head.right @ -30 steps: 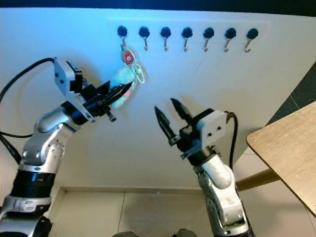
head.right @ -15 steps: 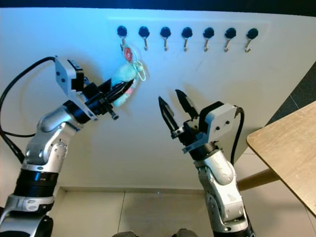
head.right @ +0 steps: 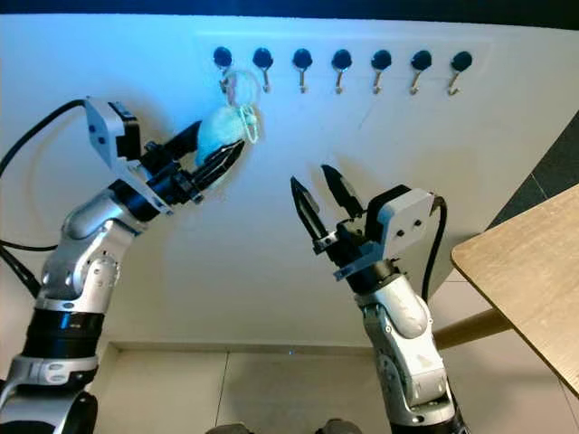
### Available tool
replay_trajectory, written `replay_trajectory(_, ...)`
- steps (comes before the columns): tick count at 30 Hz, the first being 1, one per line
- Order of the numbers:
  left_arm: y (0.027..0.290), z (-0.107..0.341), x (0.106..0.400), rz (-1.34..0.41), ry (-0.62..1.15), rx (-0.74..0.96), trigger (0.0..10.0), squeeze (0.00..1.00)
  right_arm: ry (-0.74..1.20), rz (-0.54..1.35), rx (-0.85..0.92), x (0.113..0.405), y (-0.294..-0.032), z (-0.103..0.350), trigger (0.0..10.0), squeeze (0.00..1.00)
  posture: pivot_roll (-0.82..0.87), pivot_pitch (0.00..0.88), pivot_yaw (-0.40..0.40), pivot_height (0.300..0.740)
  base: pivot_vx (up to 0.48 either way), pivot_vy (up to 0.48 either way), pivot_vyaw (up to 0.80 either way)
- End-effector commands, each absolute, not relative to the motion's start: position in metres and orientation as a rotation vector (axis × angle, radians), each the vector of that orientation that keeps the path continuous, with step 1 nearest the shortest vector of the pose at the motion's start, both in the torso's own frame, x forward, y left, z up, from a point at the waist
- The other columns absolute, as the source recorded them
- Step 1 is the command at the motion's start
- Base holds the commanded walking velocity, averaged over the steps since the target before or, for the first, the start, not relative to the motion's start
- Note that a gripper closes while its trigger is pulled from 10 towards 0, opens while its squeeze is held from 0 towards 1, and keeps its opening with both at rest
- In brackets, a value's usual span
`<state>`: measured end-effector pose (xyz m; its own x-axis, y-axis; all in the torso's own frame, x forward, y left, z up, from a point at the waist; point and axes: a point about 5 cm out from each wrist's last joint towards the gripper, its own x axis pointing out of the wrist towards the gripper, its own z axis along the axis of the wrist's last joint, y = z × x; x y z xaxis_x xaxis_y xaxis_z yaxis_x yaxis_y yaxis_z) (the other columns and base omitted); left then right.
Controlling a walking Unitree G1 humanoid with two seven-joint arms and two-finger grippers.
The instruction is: Hang keys on a hook
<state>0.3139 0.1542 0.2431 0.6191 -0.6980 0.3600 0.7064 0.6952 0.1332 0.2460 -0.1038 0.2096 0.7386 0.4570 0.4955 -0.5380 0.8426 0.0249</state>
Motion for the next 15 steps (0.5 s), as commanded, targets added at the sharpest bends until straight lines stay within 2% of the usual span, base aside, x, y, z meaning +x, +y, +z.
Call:
replay_trajectory(1,0.1539,0.2453,0.3148,-0.807,-0.429,-0.046,9.8,1.00,-0.502,0.544,0.173,0.2446,-0.1052,0.2117,10.0,0.00,0.02,0.079,0.016,0.740,0.000,0.000,0.00)
replay_trajectory(2,0.1538,0.2454,0.3145,-0.814,-0.430,-0.049,9.8,1.00,-0.502,0.544,0.174,0.2446,-0.1053,0.2117,10.0,0.00,0.02,0.079,0.016,0.740,0.000,0.000,0.00)
replay_trajectory(3,0.1534,0.2448,0.3140,-0.822,-0.425,-0.054,8.9,1.00,-0.501,0.544,0.174,0.2446,-0.1054,0.2116,10.0,0.00,0.02,0.078,0.015,0.740,0.000,0.000,0.00)
replay_trajectory(4,0.1530,0.2443,0.3137,-0.826,-0.421,-0.056,8.9,1.00,-0.501,0.544,0.174,0.2446,-0.1055,0.2115,10.0,0.00,0.02,0.078,0.015,0.740,0.000,0.000,0.00)
replay_trajectory(5,0.1526,0.2439,0.3130,-0.832,-0.419,-0.055,9.8,1.00,-0.500,0.544,0.174,0.2445,-0.1056,0.2115,10.0,0.00,0.02,0.079,0.016,0.740,0.000,0.000,0.00)
replay_trajectory(7,0.1525,0.2435,0.3124,-0.837,-0.418,-0.057,10.0,1.00,-0.499,0.544,0.173,0.2444,-0.1057,0.2113,10.0,0.00,0.02,0.079,0.016,0.740,0.000,0.000,0.00)
replay_trajectory(15,0.1518,0.2399,0.3106,-0.860,-0.401,-0.067,10.0,1.00,-0.492,0.546,0.173,0.2438,-0.1052,0.2096,10.0,0.00,0.02,0.079,0.016,0.740,0.000,0.000,0.00)
